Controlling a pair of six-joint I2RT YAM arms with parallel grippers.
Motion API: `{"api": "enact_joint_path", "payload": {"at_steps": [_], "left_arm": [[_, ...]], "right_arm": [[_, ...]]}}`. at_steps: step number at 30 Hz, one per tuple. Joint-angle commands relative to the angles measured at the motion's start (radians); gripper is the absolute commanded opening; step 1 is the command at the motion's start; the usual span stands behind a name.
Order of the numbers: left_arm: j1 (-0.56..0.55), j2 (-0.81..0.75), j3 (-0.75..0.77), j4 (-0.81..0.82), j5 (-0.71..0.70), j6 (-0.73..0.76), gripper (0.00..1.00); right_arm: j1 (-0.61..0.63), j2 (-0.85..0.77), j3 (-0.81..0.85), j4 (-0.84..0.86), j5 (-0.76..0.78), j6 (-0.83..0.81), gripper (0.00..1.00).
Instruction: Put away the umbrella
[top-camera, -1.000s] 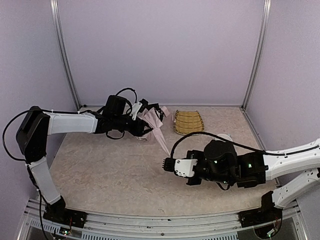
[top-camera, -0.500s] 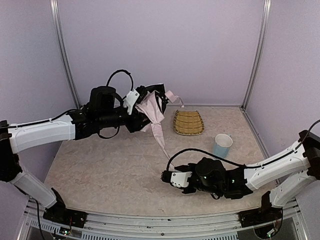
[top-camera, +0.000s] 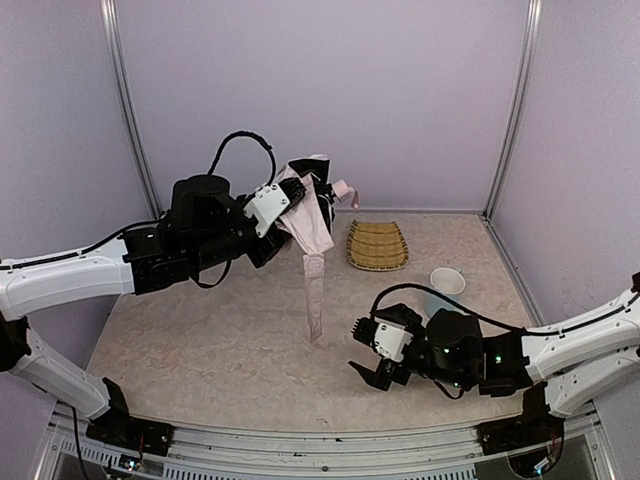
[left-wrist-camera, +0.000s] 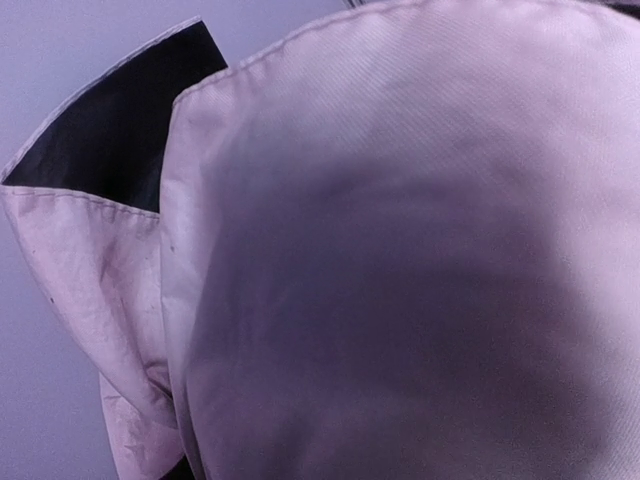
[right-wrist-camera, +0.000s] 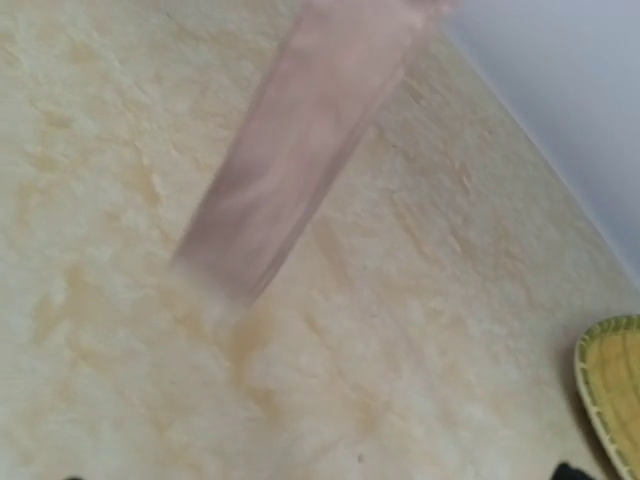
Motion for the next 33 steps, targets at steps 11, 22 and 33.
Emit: {"api": "enact_joint_path", "payload": {"at_steps": [11, 22, 33], "left_arm": [[-0.035, -0.045, 0.144, 0.005, 0.034, 0.076, 0.0], [-0.057, -0.094, 0.161, 0.002, 0.101, 0.045, 0.0], [-0.068, -0.178, 0.179, -0.023, 0.286, -0.073, 0.0]], "right_arm": [[-0.282, -0.077, 0.052, 0.255, -0.847, 0.2, 0.97], [-0.285, 0.208, 0.196, 0.327, -1.043, 0.264, 0.46], [-0.312, 0.288, 0.206, 0.326, -0.959, 0.301, 0.0]]}}
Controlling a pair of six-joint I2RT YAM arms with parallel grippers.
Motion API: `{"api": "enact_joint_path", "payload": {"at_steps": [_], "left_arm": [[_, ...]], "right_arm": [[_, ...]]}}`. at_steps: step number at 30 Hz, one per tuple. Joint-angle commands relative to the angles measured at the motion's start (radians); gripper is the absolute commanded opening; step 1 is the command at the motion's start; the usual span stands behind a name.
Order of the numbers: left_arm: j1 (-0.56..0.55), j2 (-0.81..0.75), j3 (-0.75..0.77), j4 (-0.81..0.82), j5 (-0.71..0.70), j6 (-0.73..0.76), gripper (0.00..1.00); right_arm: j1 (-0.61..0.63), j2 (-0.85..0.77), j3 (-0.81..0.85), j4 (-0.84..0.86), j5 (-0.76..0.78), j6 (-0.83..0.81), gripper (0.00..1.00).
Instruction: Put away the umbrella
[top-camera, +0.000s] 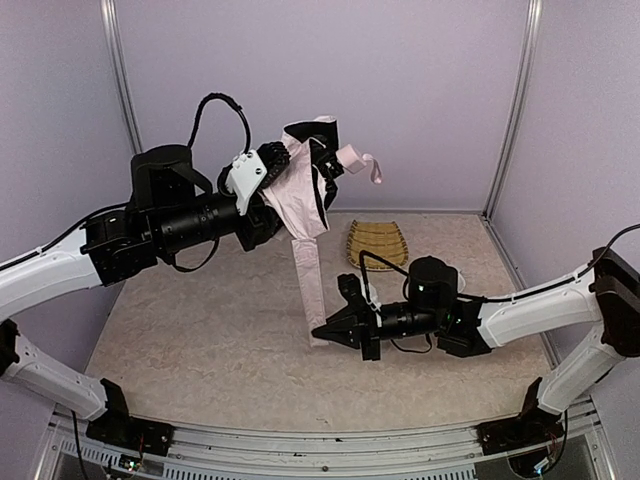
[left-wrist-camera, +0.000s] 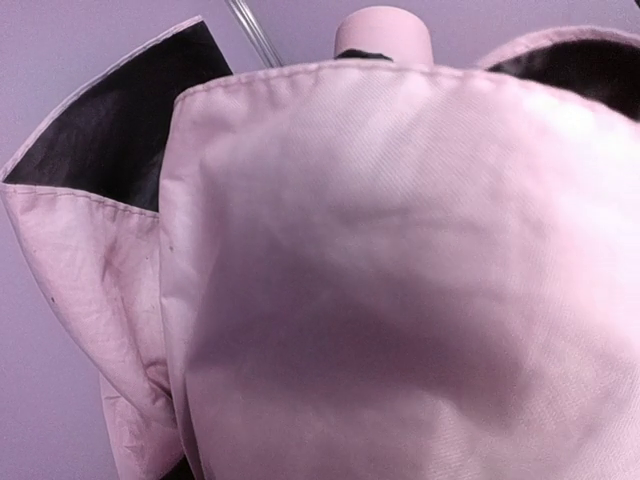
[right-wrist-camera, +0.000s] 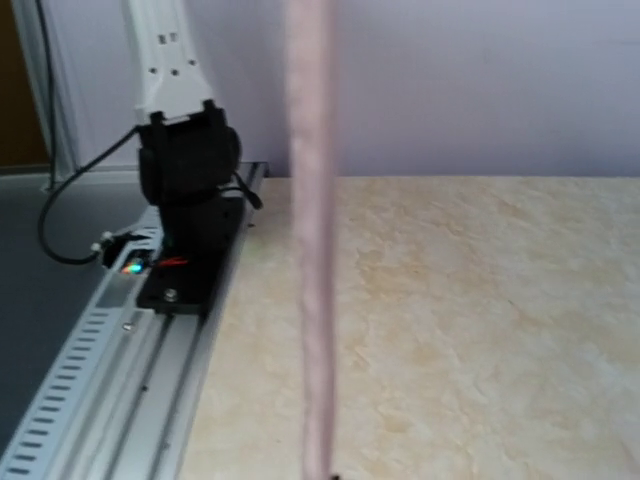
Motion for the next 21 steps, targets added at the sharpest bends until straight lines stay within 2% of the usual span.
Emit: {"api": "enact_joint_path", "payload": {"at_steps": [1, 4, 8, 11, 15, 21], "left_arm": [[-0.017, -0.098, 0.058, 0.044, 0.178, -0.103, 0.0], [-0.044, -0.145, 0.052, 0.021, 0.321, -0.162, 0.0], [-0.141, -0.155, 0.006, -0.06, 0.501, -0.13, 0.0], [-0.23, -0.122, -0.03, -0.2, 0.523, -0.065, 0.0], [-0.285, -0.061, -0.102, -0.313, 0.631, -0.024, 0.0], [-0.304, 0.098, -0.203, -0.392, 0.579, -0.065, 0.0]], "right_arm": [[-0.044, 0.025, 0.015, -0.043, 0.064, 0.001, 0.0], [-0.132, 0.036, -0.018, -0.079, 0.099, -0.014, 0.0], [-0.255, 0.032, 0.036, -0.163, 0.09, -0.052, 0.0], [-0.311, -0.012, 0.111, -0.231, 0.107, -0.122, 0.0], [-0.347, -0.075, 0.233, -0.336, 0.129, -0.231, 0.0], [-0.347, -0.143, 0.388, -0.475, 0.14, -0.363, 0.0]]}}
